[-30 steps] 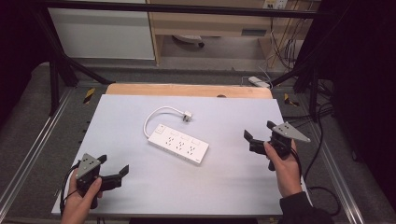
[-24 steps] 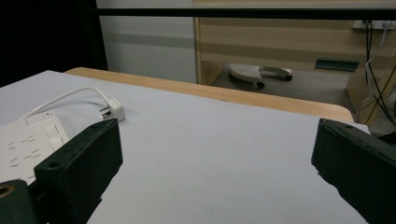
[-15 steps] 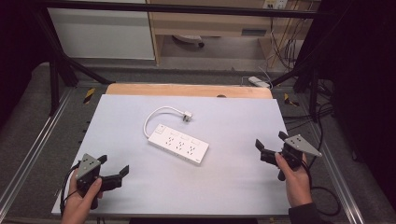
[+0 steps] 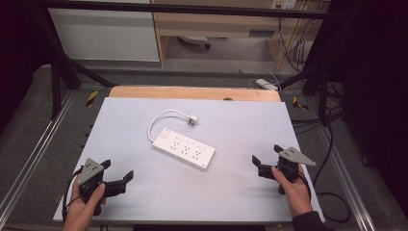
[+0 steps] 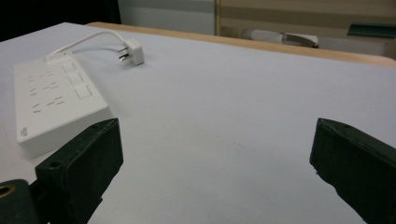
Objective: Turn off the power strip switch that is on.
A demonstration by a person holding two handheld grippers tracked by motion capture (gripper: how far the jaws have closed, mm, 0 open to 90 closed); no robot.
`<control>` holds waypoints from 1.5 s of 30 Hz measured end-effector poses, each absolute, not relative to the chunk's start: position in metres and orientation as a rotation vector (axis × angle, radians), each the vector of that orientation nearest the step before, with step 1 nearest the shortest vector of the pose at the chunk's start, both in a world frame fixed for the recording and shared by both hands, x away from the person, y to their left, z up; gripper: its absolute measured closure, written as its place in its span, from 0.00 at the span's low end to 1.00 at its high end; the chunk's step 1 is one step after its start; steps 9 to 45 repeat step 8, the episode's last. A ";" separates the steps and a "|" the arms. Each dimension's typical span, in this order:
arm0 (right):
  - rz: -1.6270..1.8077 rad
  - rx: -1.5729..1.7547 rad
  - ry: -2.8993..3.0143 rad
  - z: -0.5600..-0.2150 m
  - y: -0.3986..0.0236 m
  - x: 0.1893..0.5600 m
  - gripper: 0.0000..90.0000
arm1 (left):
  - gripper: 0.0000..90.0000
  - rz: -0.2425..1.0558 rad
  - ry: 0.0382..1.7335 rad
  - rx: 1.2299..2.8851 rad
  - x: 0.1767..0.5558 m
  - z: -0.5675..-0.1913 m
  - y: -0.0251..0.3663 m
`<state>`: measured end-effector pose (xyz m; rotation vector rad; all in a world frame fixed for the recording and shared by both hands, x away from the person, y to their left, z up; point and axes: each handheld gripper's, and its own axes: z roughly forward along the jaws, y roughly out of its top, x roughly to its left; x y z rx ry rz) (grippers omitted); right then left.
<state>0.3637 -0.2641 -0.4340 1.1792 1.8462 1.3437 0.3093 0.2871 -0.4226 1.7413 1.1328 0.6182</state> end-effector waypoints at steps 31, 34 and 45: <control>1.317 1.190 1.931 -0.448 -0.252 0.370 0.04 | 0.06 0.621 1.131 1.743 0.309 -0.422 0.287; 1.317 1.190 1.931 -0.448 -0.252 0.370 0.04 | 0.06 0.621 1.131 1.743 0.309 -0.422 0.287; 1.317 1.190 1.931 -0.448 -0.252 0.370 0.04 | 0.06 0.621 1.131 1.743 0.309 -0.422 0.287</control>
